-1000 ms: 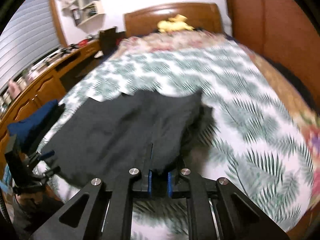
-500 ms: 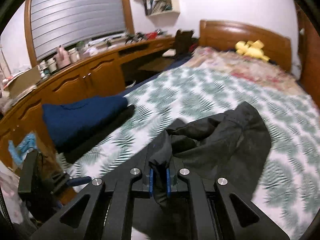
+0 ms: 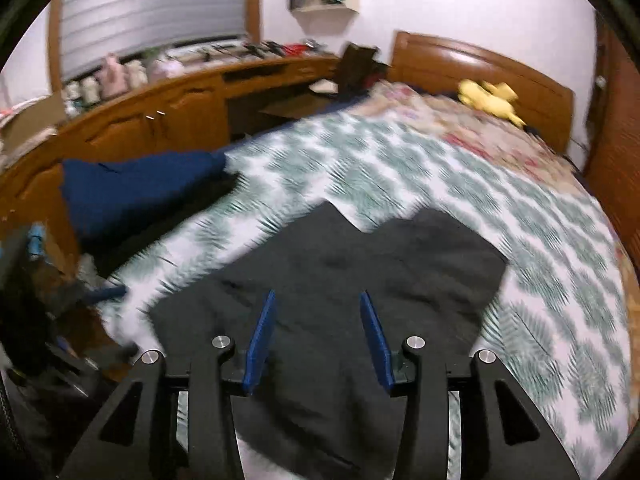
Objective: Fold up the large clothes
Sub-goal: 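Grasp the jacket side with the right gripper, fold it over, release, then close the left gripper on the end of the folded jacket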
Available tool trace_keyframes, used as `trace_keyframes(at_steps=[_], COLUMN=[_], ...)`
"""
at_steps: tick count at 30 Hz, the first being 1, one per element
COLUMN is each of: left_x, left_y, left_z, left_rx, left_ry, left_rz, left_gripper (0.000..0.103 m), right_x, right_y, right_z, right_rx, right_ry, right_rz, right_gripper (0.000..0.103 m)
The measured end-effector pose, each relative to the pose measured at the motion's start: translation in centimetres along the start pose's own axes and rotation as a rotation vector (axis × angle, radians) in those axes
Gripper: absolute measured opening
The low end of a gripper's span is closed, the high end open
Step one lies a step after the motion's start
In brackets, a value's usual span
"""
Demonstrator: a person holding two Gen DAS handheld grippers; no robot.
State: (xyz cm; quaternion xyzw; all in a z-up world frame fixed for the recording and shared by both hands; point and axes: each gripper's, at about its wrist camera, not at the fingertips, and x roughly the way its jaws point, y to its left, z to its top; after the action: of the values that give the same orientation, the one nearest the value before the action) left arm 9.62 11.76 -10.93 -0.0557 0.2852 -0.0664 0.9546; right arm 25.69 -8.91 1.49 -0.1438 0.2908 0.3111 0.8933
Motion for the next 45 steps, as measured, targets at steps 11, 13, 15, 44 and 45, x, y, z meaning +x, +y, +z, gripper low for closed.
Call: trace_keyframes(at_steps=[11,13,15,44,45], left_x=[1.5,1.8,2.2,8.7,8.7], left_y=[-1.1,-1.2,-1.2,-4.9,-4.9], left_z=[0.3,0.4,0.6,3.1,3.1], left_rx=[0.013,0.007,-0.005,-0.025,-0.027], left_ry=[0.011,0.011,0.013,0.070,0.070], left_rz=[0.009,0.013,0.015,0.005,0.004], left_gripper=[0.080,0.080,0.080,0.062,0.062], right_x=[5.5,5.9,6.2,4.3,4.3], right_y=[-1.5,-1.3,-1.5,-2.0,-2.0], right_z=[-6.0,-5.7,-5.6,-9.5,-9.5], right_rx=[0.089,0.088,0.089,0.067,0.066], right_ry=[0.137,0.120,0.115,0.018,0.020], right_rz=[0.004,0.005,0.021,0.039,0.036], right_gripper=[0.045,0.045,0.045,0.045,0.045])
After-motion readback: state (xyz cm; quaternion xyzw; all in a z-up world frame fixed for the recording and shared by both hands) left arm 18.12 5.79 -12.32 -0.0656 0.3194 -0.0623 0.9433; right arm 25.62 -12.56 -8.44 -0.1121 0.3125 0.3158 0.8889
